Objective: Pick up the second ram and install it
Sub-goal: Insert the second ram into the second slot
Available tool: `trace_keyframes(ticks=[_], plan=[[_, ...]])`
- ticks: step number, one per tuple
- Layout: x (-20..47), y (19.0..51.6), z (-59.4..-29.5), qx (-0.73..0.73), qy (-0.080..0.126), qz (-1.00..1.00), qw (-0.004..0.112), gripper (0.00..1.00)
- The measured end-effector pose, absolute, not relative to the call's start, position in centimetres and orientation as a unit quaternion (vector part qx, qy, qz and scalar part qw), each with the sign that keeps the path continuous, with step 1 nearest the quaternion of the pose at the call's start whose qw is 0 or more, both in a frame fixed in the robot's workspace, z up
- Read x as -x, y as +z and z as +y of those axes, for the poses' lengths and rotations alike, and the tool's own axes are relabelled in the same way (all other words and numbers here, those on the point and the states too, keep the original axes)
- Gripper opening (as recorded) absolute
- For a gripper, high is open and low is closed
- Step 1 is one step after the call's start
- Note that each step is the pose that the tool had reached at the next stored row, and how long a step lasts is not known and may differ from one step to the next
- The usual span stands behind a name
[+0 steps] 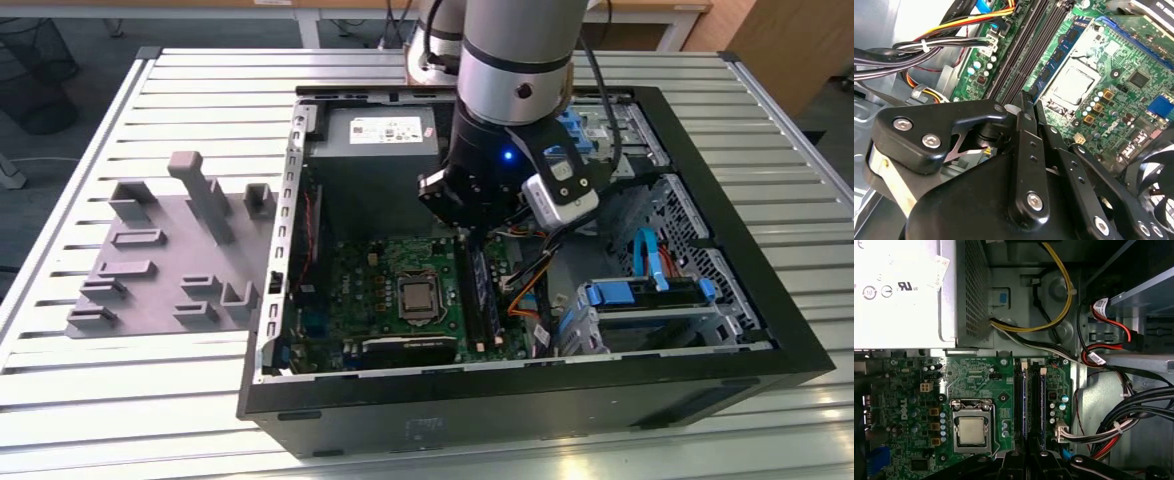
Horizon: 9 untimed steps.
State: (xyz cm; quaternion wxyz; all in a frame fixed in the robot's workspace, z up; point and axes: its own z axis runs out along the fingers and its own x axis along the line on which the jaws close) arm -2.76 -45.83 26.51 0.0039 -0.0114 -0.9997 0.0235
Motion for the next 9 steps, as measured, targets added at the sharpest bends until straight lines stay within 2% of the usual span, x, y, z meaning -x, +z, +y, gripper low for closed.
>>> trace_keyframes(ticks=[9], plan=[[2.7,25.1,-45.8,0.01,0.024,-1.0,0.004,0.14]])
